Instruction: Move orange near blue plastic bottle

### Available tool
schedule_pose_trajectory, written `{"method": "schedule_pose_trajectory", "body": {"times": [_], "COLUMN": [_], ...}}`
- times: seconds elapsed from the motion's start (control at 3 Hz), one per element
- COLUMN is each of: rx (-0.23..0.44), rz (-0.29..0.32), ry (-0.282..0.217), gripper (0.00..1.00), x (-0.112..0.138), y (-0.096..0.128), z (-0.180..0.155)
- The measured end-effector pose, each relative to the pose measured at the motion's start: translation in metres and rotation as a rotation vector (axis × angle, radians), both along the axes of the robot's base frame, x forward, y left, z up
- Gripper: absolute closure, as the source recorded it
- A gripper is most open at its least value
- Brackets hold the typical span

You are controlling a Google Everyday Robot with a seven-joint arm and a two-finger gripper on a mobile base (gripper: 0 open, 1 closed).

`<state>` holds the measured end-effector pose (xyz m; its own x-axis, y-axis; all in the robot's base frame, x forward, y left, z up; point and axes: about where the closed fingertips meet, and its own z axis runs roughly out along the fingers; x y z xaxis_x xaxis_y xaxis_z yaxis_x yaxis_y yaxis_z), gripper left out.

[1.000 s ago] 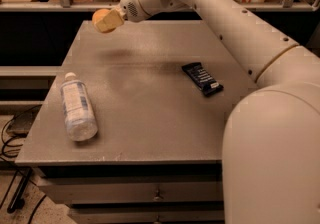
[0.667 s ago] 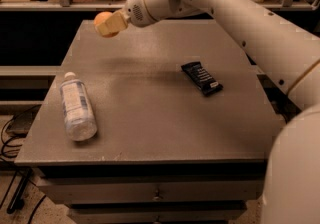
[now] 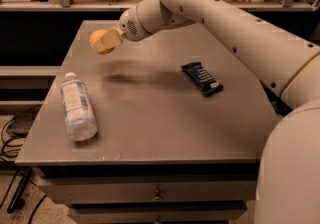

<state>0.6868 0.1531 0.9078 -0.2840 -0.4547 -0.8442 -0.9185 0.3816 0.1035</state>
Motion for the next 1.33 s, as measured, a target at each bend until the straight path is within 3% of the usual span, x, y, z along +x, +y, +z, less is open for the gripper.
{"method": "schedule_pose_trajectory", "body": {"times": [0.33,0.67,1.33], "rx": [-0.020,-0.030,-0.049], "rz": [0.069,0.117,0.141], "ry": [0.015,0.038,0.071], "gripper": [1.00,0.83,0.36], "x": [-0.019,-0.040,-0.065], "y": [0.018,0.027,0.025], "z": [-0.004,-0.014,-0.032]}}
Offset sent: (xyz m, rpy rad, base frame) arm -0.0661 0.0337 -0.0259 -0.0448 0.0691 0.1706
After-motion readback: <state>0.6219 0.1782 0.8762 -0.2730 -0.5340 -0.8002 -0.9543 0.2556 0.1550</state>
